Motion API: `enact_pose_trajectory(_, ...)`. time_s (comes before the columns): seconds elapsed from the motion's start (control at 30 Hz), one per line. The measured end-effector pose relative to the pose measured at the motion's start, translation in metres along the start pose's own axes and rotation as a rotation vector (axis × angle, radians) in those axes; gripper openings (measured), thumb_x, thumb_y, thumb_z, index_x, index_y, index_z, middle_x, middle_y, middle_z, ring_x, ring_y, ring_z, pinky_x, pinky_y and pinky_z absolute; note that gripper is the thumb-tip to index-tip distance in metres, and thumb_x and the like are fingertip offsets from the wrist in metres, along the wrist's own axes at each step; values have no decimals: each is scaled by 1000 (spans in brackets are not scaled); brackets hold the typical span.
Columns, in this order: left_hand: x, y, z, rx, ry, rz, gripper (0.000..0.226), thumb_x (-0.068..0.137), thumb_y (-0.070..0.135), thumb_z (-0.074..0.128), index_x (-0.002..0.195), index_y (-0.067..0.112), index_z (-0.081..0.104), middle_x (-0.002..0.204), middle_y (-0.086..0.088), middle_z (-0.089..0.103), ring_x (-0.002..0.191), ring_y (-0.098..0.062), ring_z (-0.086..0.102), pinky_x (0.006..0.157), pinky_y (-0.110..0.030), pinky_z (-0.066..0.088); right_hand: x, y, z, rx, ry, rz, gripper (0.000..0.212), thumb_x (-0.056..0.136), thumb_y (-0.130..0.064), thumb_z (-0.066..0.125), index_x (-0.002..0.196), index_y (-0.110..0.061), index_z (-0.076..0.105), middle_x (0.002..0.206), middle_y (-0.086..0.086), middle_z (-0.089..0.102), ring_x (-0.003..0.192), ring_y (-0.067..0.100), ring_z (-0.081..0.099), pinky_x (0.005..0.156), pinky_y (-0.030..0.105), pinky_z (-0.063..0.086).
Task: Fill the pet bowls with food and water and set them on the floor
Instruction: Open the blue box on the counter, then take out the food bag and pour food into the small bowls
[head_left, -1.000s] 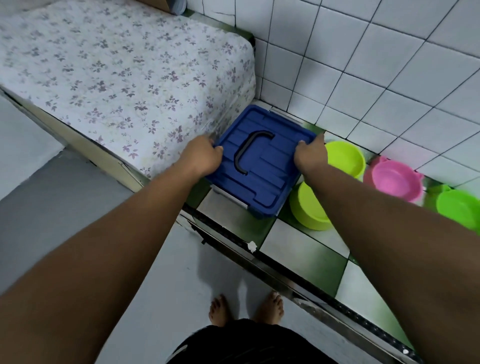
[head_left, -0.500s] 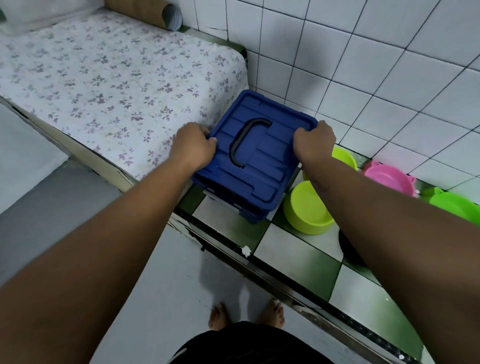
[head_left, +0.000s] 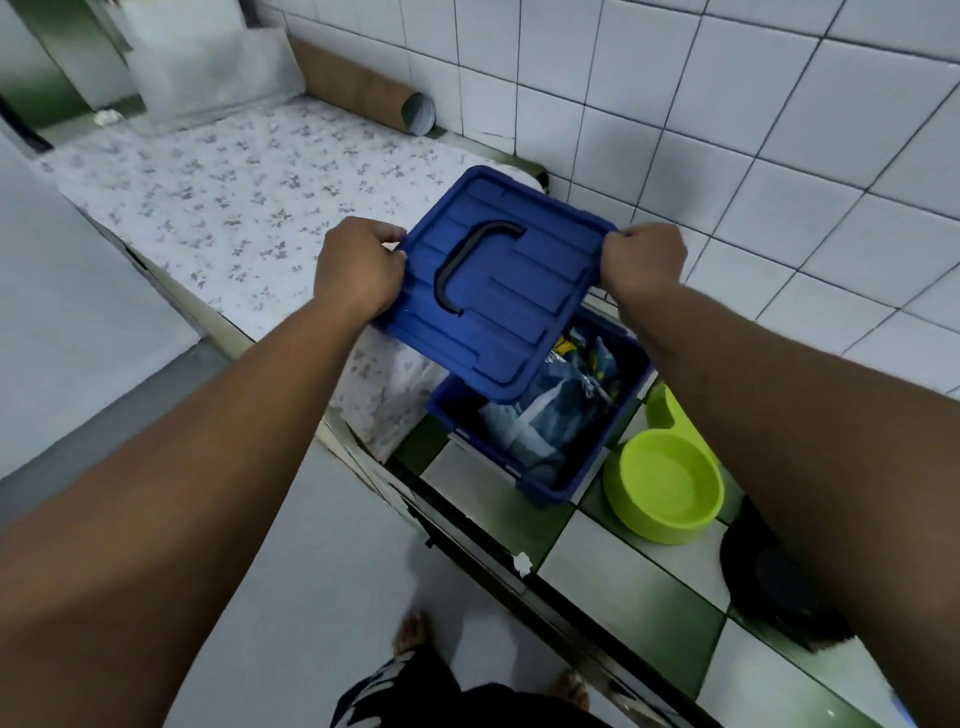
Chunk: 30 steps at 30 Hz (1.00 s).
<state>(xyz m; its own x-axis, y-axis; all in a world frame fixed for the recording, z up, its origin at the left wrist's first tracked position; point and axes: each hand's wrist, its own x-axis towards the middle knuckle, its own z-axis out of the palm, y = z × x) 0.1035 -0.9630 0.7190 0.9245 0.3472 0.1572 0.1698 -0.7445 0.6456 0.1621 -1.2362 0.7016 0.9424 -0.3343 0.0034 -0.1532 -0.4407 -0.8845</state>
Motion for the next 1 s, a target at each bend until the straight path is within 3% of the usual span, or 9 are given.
enact_pose_trajectory(0.13,39,-28,-26,36,6,19,31,99,16,56,124,25,73,109,-6,76,83,-17,66,77,-26,53,7,-33,44,-12,-3,-62,29,94,-14,55,95,8,74,91,13,74,80,22,68,76,34,59)
enact_pose_trajectory(0.3,79,-69,-50,119,-89,63,43,90,47,67,125,22,73,115,-6,75,101,-24,70,89,-41,59,13,-68,114,-138,-56,-56,24,100,-20,49,81,-9,59,92,12,65,88,20,62,77,30,52)
enact_pose_trajectory(0.47,101,-104,-55,311,-227,141,78,81,80,56,127,18,66,113,-7,70,101,-29,67,81,-42,57,17,-78,162,-216,-127,-11,30,102,-28,52,94,-2,64,99,12,68,93,23,65,44,9,38)
enact_pose_trajectory(0.6,111,-116,-46,549,-294,205,99,79,91,37,147,20,49,140,-15,55,125,-37,53,97,-48,51,12,-73,182,-211,-144,-8,41,101,-30,52,93,8,66,97,20,72,90,34,70,79,43,59)
enact_pose_trajectory(0.73,109,-124,-35,622,-303,215,102,84,90,25,160,21,28,162,-19,30,143,-42,33,114,-52,34,9,-63,188,-306,-76,-69,38,101,-33,53,77,-4,55,66,4,53,74,24,56,48,27,35)
enact_pose_trajectory(0.8,106,-125,-35,620,-305,220,100,87,87,24,162,20,22,166,-20,18,150,-42,22,120,-54,24,6,-59,187,-338,-80,-73,40,100,-36,54,79,-2,62,71,6,58,73,23,56,47,22,29)
enact_pose_trajectory(0.9,99,-111,-38,553,-304,211,104,87,87,24,164,19,9,170,-20,1,156,-39,1,125,-57,3,1,-56,183,-273,-103,-85,52,99,-44,55,121,1,64,123,16,66,113,30,61,82,28,50)
enact_pose_trajectory(0.93,92,-100,-39,476,-284,221,105,86,88,24,164,20,6,170,-19,0,157,-38,-1,125,-57,1,-1,-58,179,-232,-95,-80,61,98,-48,55,136,0,54,139,15,57,128,30,53,100,31,44)
enact_pose_trajectory(1.0,75,-67,-31,250,-241,300,104,86,87,27,163,20,14,169,-17,13,156,-35,10,124,-52,12,-4,-59,163,-198,-55,-103,66,97,-48,57,144,-3,46,147,14,50,135,28,47,107,29,37)
